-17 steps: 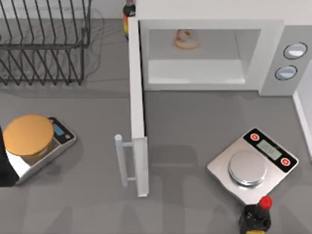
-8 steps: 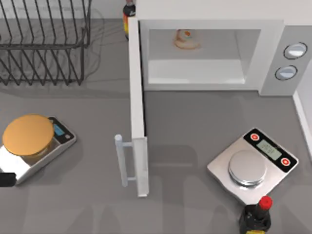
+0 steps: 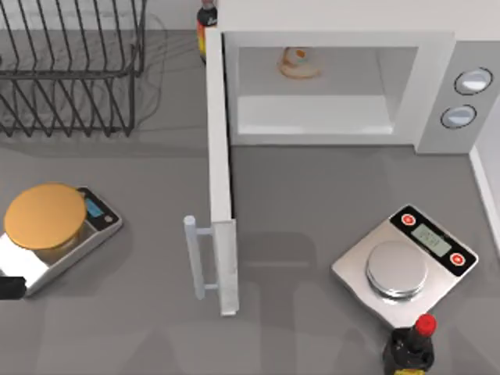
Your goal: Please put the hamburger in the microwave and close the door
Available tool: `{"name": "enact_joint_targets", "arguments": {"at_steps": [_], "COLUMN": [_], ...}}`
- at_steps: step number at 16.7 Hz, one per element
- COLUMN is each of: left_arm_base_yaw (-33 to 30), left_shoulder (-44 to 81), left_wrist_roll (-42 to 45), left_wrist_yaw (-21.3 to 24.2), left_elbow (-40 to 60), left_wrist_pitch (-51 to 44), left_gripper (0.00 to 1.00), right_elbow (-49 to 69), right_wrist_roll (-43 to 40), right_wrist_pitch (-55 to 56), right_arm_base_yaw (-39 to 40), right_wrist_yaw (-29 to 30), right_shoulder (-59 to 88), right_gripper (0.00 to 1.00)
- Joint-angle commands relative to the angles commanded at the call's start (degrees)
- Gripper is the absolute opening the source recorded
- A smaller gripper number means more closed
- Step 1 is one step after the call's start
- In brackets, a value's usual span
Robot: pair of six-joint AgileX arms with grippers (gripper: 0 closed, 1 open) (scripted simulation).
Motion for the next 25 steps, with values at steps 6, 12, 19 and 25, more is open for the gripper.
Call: {"name": "enact_joint_targets", "arguments": {"at_steps": [6, 12, 19, 25], "left_arm_base_yaw": [-0.12, -0.95, -1.11, -8.30], "left_shoulder": [2.25, 14.94, 18.63, 26.83], "left_wrist_roll": [0.03, 0.24, 0.30, 0.43], "left_wrist_yaw": [-0.20, -0.94, -1.18, -7.17], "left_elbow": [-0.18, -2.14, -2.48, 0.40], "left_wrist_pitch": [2.32, 17.06, 21.27, 26.91], "left_gripper": [0.00, 0.00, 0.00, 0.00], "right_elbow": [0.00, 0.00, 0.00, 0.00], "right_wrist_roll": [0.00, 0.00, 0.00, 0.00], "right_wrist_pitch": [0.00, 0.00, 0.00, 0.00], "right_arm_base_yaw": [0.00, 0.00, 0.00, 0.00], "right_wrist_yaw": [0.00, 0.00, 0.00, 0.00], "right_shoulder": [0.00, 0.00, 0.00, 0.00], "right_gripper": [1.00, 1.00, 1.00, 1.00]}}
